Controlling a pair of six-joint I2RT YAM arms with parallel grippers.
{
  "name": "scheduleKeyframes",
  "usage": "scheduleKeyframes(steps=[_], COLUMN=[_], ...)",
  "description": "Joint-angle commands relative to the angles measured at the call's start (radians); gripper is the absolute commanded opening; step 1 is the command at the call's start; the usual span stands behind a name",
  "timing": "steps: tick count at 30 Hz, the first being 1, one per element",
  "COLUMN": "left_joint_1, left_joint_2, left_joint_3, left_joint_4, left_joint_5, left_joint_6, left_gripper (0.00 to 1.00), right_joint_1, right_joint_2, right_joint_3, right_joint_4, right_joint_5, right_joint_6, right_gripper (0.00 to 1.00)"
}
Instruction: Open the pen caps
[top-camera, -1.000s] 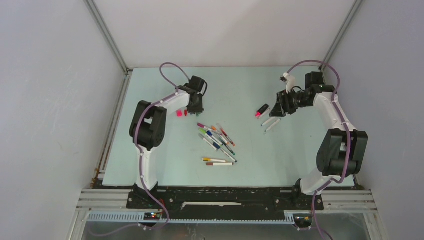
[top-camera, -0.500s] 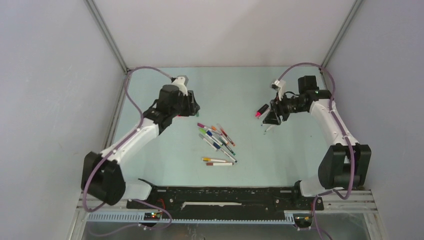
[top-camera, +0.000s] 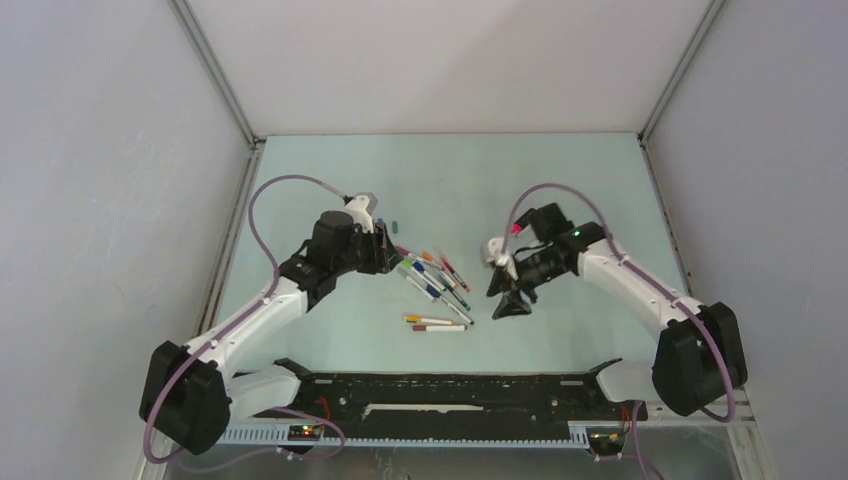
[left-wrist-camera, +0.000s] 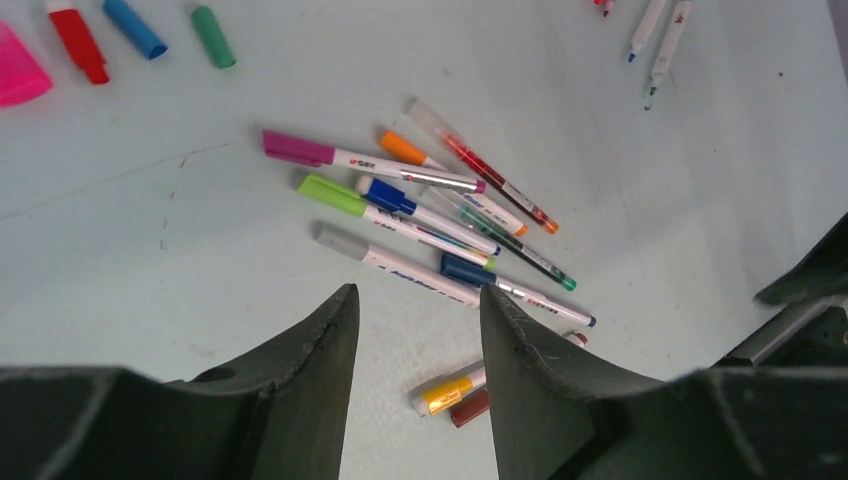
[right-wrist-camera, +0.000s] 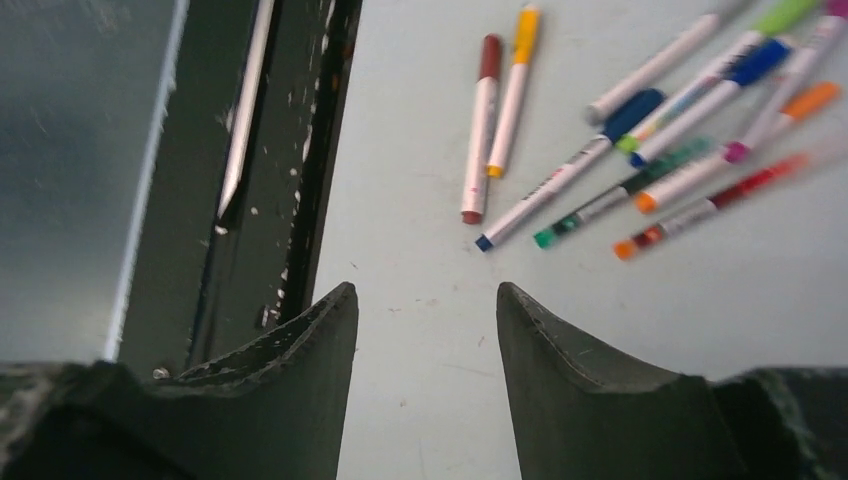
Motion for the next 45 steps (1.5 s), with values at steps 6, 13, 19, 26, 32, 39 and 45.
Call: scheduleKeyframes(steps=[6, 13, 19, 26, 32, 39, 45], left_joint_1=[0.003, 0.007, 0.009, 0.012, 0.012, 0.013, 0.015], left_joint_2=[-0.136, -0.24, -0.271, -0.269, -0.273, -0.271, -0.284], left_joint_3=[-0.032, -0.085, -0.102, -0.102, -0.105, -0.104, -0.105], left_joint_4=[0.02, 0.011, 0.001, 0.001, -0.002, -0.003, -0.012], left_joint_5=[-0.223, -0.304, -0.32, -0.321, -0.325, -0.322, -0.322], left_joint_6=[-0.072, -0.077, -0.073, -0.069, -0.065, -0.062, -0.061], left_gripper=[0.55, 0.57, 0.58, 0.58, 0.58, 0.58, 0.58], right_joint_1=[0.475, 0.621, 0.642, 0.654, 0.654, 0.654, 0.654], right_joint_2=[0.092, 0.2, 0.246, 0.287, 0.305, 0.333, 0.371], right_joint_3=[-0.068, -0.068, -0.054, -0.044, -0.04, -0.026, -0.005], right_joint_4=[0.452, 0.537, 0.539, 0.528, 0.522, 0.505, 0.479], right_joint_5=[0.562, 0.714, 0.733, 0.733, 0.736, 0.739, 0.746], right_joint_6=[0.225, 0.268, 0.283, 0.285, 0.285, 0.29, 0.303], right_gripper=[0.53, 0.51, 0.45, 0.38, 0.32, 0.24, 0.3])
